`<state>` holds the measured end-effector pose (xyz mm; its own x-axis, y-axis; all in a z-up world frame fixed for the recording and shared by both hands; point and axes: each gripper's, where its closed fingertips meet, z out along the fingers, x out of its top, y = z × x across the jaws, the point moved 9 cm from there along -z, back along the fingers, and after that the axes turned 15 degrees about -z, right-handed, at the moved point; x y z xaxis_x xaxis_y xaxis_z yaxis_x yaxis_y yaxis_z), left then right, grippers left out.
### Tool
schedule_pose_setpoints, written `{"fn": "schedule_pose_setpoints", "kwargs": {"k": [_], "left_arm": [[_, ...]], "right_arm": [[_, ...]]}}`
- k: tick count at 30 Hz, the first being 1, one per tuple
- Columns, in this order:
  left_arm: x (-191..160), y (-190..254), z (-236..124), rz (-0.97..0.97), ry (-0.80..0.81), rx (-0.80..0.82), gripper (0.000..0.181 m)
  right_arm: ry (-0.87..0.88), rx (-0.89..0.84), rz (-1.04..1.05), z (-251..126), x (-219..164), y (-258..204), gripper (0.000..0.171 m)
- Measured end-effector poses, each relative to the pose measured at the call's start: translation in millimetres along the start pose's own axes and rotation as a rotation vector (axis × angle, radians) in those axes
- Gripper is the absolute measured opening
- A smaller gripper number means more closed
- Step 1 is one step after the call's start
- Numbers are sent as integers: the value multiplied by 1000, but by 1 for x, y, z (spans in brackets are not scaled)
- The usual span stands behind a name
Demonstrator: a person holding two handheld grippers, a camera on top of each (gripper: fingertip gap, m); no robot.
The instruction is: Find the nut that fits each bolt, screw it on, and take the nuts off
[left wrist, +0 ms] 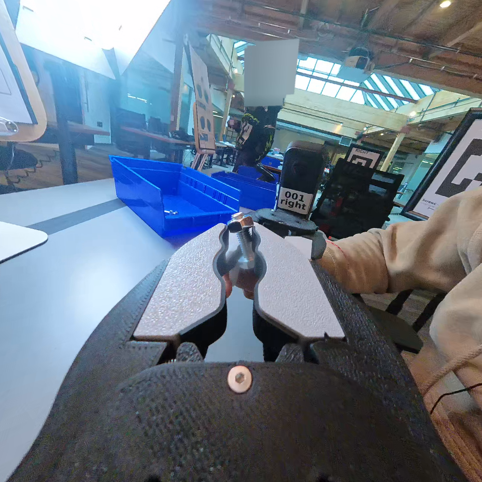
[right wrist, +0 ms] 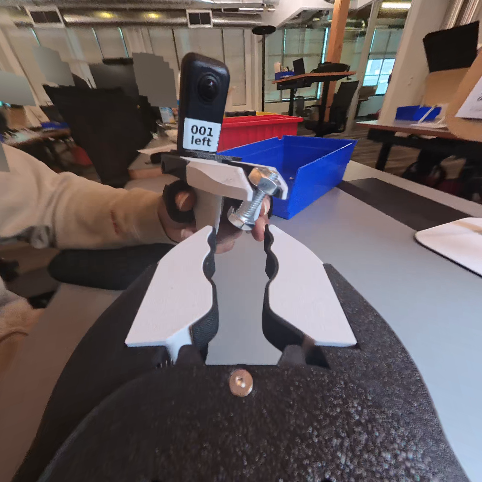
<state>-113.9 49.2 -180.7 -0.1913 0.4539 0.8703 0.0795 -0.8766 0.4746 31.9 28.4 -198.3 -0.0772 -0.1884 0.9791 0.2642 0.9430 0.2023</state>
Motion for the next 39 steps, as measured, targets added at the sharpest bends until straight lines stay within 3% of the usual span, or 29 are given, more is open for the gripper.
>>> {"fn": "schedule_pose_setpoints", "kwargs": {"k": [9, 14, 16, 26, 35, 37, 39], "left_arm": [[-7, 13, 2, 168, 34, -94, 16], [-7, 17, 2, 196, 16, -107, 17], [-4, 18, -1, 160, 14, -130, 27], [-3, 15, 0, 206, -96, -25, 20], [5, 10, -7, 164, -37, -9, 25], [11, 0, -12, 156, 7, 99, 14], [13, 0, -14, 140, 23, 82, 16]], "right_arm": [[104, 81, 84, -4, 10, -5, 19], [90, 68, 6, -7, 11, -6, 19], [54, 28, -72, -8, 9, -6, 19], [-58, -49, -253, -5, 2, -8, 19], [-3, -92, -218, -11, 6, -3, 19], [25, -97, -207, -14, 8, -2, 19], [22, -102, -194, -13, 8, -1, 19]]}}
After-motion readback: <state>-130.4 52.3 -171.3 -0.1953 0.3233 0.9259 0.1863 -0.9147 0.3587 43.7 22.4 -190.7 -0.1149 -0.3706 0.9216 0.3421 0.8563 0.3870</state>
